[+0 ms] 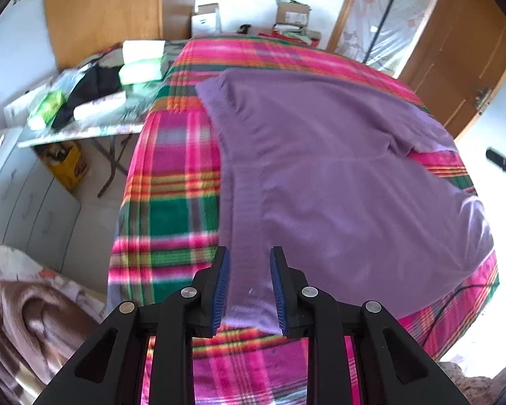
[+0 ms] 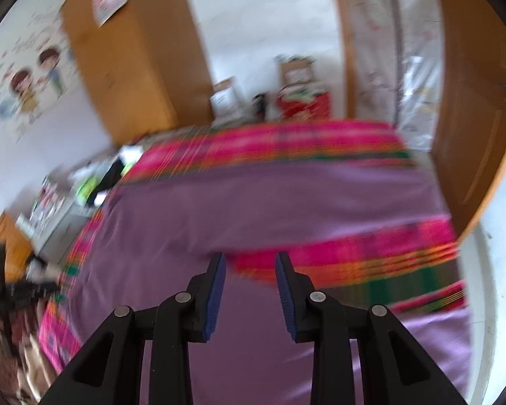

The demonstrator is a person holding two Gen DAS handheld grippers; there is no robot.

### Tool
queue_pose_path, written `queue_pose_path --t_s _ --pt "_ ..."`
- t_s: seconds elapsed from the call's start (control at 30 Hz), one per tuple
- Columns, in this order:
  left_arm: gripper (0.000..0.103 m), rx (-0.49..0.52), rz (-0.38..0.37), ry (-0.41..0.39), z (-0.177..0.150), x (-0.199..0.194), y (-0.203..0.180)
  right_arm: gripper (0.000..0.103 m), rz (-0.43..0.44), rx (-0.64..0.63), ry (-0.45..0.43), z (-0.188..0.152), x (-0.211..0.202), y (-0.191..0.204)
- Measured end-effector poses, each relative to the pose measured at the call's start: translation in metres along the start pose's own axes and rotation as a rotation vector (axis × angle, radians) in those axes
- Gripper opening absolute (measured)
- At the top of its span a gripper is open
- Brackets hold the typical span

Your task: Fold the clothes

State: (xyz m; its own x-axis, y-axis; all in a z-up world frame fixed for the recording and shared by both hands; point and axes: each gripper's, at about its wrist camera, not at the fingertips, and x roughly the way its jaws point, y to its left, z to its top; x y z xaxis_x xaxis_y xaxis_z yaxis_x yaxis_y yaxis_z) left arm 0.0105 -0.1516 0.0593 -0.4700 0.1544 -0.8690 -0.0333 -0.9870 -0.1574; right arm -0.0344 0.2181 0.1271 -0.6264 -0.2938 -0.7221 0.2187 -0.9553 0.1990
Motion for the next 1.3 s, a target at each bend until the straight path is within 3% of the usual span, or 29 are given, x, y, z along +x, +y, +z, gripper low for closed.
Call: queue_pose_path --t_s 0.13,0.3,0.37,0.57,0.83,1.0,1.07,1.13,1.3 --pt "0.026 -0.06 0.0 0.028 -0.011 0.01 0.01 0.031 0.048 -0.142 0.078 -0.038 0.029 0.051" --pt "0.028 -0.123 -0.063 0.024 -0.02 0.014 0.021 0.031 0.091 -0.374 0.111 -0.077 0.047 0.12" --pt "0.036 -0.161 -0.104 0.029 -0.022 0.018 0.026 0.031 0.138 -0.408 0.128 -0.087 0.053 0.141" --pt "0.038 -0.233 -0.187 0.032 -0.026 0.025 0.039 0.035 0.238 -0.462 0.17 -0.102 0.069 0.184" --pt "0.038 -0.293 -0.243 0.026 -0.029 0.026 0.045 0.038 0.277 -0.522 0.191 -0.121 0.077 0.223" --pt "0.033 -0.277 -0.246 0.012 -0.031 0.025 0.045 0.04 0.268 -0.566 0.186 -0.128 0.079 0.239" --pt "0.019 -0.266 -0.23 0.002 -0.032 0.023 0.046 0.04 0.266 -0.575 0.182 -0.13 0.078 0.243" --pt "0.012 -0.246 -0.215 -0.021 -0.033 0.019 0.046 0.041 0.272 -0.572 0.183 -0.131 0.08 0.247" --pt "0.008 -0.249 -0.247 -0.059 -0.034 0.01 0.051 0.042 0.279 -0.587 0.188 -0.133 0.08 0.258"
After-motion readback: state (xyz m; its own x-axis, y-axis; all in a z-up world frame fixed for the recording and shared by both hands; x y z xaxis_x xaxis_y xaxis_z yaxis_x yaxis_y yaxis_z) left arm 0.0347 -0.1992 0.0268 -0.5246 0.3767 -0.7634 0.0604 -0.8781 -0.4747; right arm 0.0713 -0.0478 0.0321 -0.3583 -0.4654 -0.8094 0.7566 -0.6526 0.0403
